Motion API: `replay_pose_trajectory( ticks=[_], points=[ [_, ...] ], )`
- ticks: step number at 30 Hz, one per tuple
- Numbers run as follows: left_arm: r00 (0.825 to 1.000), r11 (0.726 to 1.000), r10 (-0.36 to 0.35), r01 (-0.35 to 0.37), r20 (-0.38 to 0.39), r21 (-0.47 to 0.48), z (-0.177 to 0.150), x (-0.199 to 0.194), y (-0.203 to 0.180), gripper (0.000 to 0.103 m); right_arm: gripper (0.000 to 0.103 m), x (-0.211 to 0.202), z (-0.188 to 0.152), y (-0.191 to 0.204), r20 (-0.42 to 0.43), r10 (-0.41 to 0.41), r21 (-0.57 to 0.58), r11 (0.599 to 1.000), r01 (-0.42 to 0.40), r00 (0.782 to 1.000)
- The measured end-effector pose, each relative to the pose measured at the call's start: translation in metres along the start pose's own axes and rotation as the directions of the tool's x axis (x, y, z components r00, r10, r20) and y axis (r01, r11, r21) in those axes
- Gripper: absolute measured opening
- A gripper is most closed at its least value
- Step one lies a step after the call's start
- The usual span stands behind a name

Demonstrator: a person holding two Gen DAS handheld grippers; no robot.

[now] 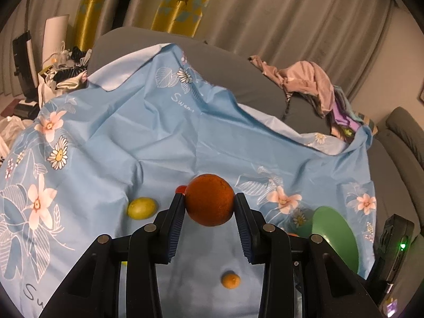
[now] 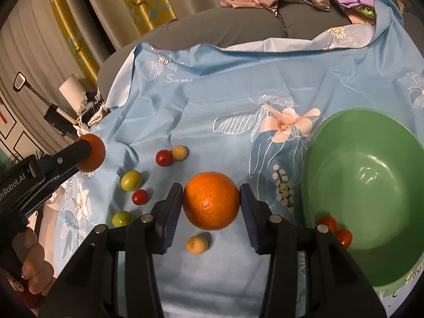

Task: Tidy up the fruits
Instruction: 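Lift the large orange with the right gripper and carry it over the bowl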

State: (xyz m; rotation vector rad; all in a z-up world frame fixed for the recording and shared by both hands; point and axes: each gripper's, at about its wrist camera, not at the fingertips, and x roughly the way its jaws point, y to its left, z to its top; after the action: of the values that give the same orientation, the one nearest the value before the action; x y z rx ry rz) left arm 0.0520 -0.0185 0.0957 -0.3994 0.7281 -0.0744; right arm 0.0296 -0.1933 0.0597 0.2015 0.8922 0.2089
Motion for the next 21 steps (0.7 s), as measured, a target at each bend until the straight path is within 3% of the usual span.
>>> replay_pose_trajectory(
  ticks=[21],
  points=[
    [0.987, 0.985, -0.152, 0.148, 0.044, 0.091, -0.006, -0.036, -0.041, 0.038, 0.045, -0.047, 0.006, -0.017, 0.114, 0.015, 0.05, 0.999, -0.02, 0.993]
  ],
)
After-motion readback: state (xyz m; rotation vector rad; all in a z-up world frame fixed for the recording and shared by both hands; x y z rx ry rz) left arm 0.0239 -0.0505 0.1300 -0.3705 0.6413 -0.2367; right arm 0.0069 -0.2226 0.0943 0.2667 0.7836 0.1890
